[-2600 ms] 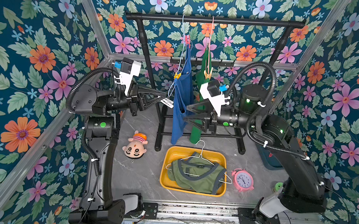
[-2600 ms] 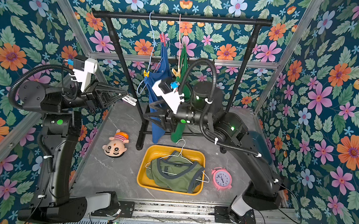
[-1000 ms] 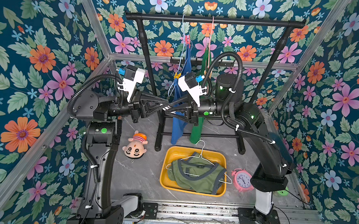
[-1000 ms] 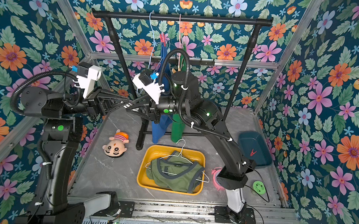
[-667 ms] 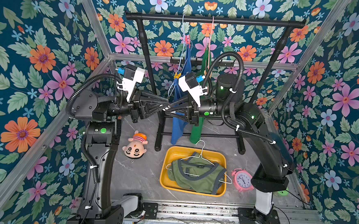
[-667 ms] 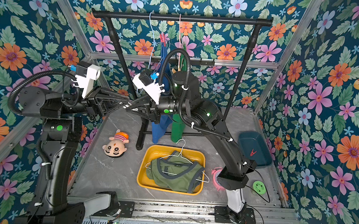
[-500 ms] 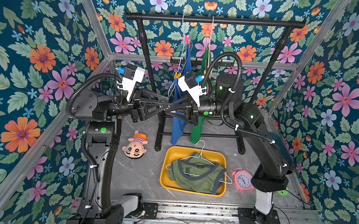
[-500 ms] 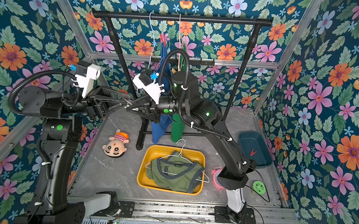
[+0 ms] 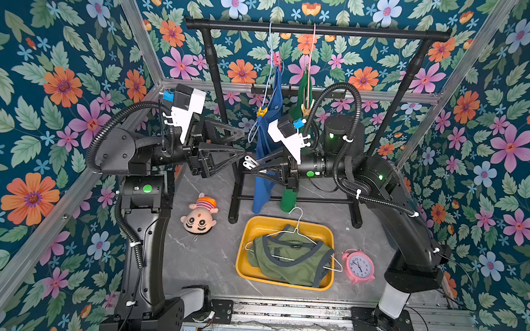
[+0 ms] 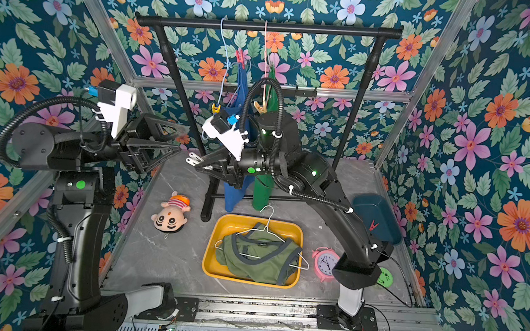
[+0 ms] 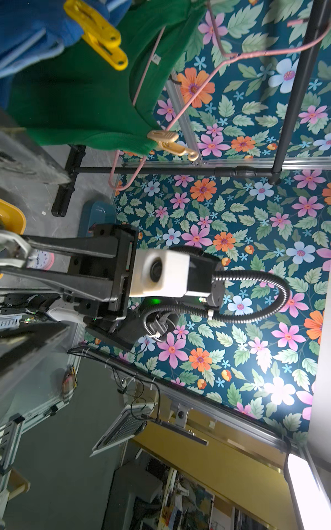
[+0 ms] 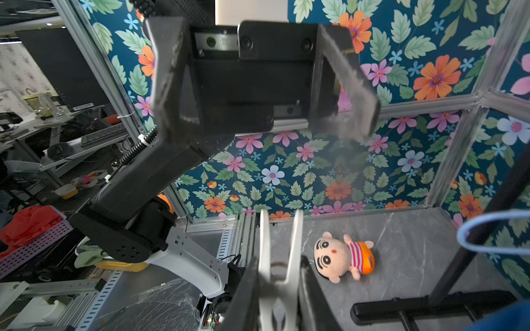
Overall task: Remove the clothespins securing tank tops to the hanger
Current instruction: Place the clothespin in the storage box.
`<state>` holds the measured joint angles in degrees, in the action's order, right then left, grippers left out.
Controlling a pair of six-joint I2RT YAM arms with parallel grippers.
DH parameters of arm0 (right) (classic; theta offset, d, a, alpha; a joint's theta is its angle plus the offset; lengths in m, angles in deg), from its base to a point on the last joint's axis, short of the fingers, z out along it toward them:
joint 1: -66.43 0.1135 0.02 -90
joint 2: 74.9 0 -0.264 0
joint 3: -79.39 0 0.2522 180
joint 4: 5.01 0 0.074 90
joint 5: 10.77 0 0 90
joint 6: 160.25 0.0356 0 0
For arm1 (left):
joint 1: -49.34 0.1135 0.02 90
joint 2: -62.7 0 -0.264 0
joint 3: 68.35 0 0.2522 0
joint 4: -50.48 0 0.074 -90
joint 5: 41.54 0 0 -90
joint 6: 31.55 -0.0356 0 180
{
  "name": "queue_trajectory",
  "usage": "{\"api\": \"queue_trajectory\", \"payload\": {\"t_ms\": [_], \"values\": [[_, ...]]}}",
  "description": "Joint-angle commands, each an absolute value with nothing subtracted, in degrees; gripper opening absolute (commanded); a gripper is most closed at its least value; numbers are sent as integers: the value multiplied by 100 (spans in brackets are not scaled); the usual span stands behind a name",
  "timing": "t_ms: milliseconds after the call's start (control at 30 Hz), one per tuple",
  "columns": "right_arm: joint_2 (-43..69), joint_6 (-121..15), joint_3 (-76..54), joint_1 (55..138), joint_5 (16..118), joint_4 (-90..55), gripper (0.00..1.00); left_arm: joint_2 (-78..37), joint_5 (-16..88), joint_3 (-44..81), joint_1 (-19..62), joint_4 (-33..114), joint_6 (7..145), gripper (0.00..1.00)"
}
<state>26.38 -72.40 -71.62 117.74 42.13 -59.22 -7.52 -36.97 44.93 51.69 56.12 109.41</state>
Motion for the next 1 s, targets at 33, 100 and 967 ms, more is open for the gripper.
{"api": "queue_trajectory", "payload": {"t_ms": [33,100,967], "values": [[1733,-7372,-5996,11688,4690,-5657,0,-805,-3504,4528,5262,5386,10701,80],[1190,-7227,-5160,11540,4855,-5353,0,-788,-3505,4467,5277,5339,10626,80],[-1842,-5016,869,5515,6114,-4761,1,-732,-3469,3952,5378,4962,10196,80]]}}
